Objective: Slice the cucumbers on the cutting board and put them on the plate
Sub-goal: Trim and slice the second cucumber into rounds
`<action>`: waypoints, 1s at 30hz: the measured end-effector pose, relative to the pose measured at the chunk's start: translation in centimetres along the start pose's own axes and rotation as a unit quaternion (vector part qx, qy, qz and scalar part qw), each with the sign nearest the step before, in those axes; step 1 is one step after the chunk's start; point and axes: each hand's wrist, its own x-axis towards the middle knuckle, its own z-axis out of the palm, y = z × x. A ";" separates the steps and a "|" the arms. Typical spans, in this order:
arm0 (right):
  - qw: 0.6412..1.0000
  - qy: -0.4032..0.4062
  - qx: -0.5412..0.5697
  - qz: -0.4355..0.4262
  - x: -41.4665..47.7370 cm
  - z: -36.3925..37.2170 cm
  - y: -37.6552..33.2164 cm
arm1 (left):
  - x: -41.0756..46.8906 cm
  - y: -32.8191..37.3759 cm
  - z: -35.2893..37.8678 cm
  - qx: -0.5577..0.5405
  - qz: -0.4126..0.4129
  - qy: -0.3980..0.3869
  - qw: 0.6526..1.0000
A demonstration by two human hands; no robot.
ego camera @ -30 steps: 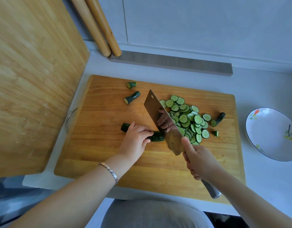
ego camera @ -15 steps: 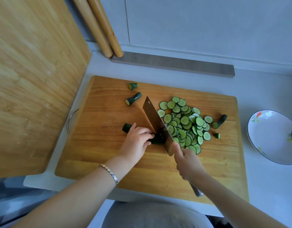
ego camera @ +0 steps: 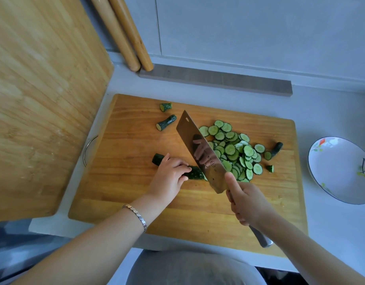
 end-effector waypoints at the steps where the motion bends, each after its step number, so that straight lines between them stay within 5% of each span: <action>1: 1.000 0.001 -0.006 0.001 0.1 0.1 0.0 | 0.0 0.0 0.0 0.000 0.001 -0.001 1.000; 13: 0.997 0.022 -0.076 -0.009 2.3 3.1 1.6 | -0.2 0.1 0.1 0.003 -0.001 0.002 1.000; 21: 0.997 0.020 0.068 0.042 2.0 2.3 1.1 | -0.5 -0.2 -0.4 0.004 0.015 -0.006 1.000; 30: 1.000 0.008 0.025 0.012 0.1 1.1 0.2 | -0.3 -0.3 -0.2 0.006 0.015 0.005 1.000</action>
